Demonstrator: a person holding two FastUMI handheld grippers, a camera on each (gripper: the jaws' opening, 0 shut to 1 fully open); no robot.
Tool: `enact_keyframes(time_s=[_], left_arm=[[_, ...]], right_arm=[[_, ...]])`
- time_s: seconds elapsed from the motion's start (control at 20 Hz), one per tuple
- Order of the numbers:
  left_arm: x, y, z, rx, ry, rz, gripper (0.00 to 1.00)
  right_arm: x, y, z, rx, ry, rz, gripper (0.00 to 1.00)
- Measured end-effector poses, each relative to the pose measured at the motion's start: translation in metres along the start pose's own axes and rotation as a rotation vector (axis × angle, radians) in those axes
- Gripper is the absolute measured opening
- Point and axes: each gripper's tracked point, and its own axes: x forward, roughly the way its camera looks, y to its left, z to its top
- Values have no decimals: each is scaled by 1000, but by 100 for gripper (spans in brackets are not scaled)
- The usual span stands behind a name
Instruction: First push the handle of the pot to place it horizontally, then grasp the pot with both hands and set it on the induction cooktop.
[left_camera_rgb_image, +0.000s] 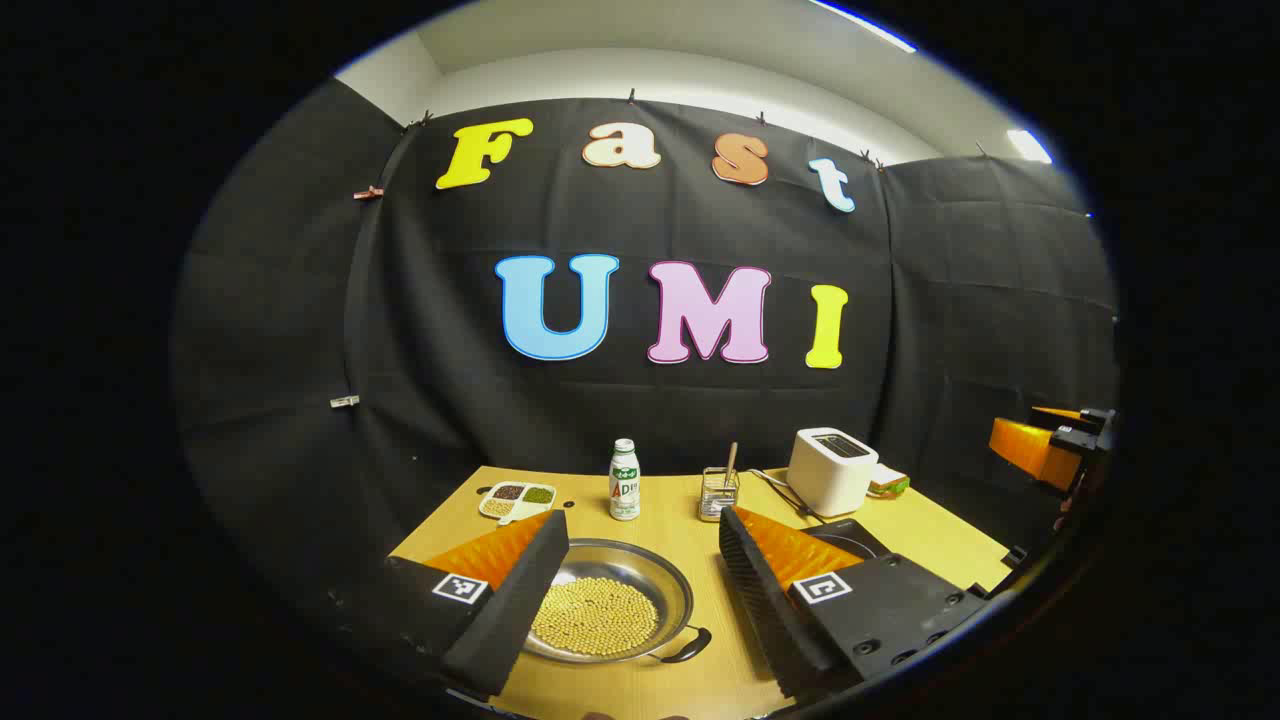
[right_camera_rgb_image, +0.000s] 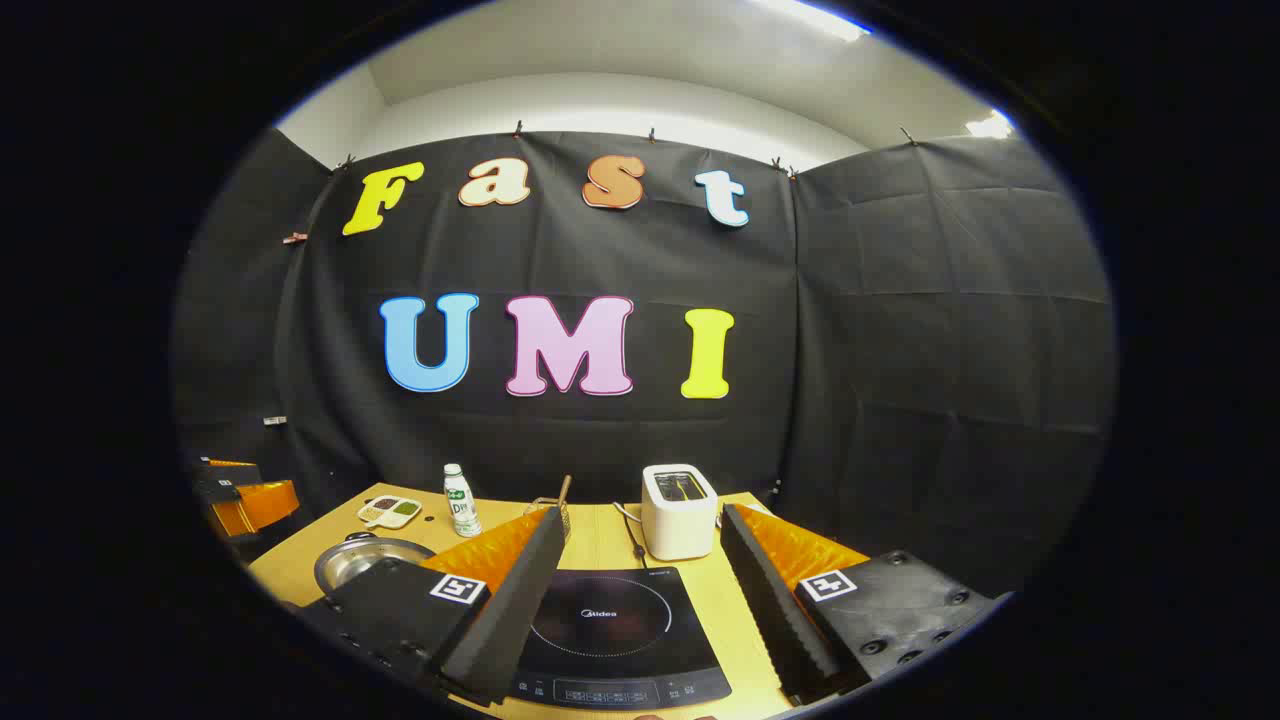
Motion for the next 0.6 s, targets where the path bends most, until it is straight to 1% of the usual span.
enact_keyframes(time_s=[0.15, 0.45, 0.6], left_arm=[[0, -6, -1, -8, 0, -16, 95], [2, -1, -1, 18, -4, -9, 95], [5, 0, -2, 15, -2, -10, 95]], right_arm=[[3, 3, 3, 3, -6, 5, 98], [7, 12, 4, 18, -8, 16, 98], [7, 10, 4, 12, -8, 16, 98]])
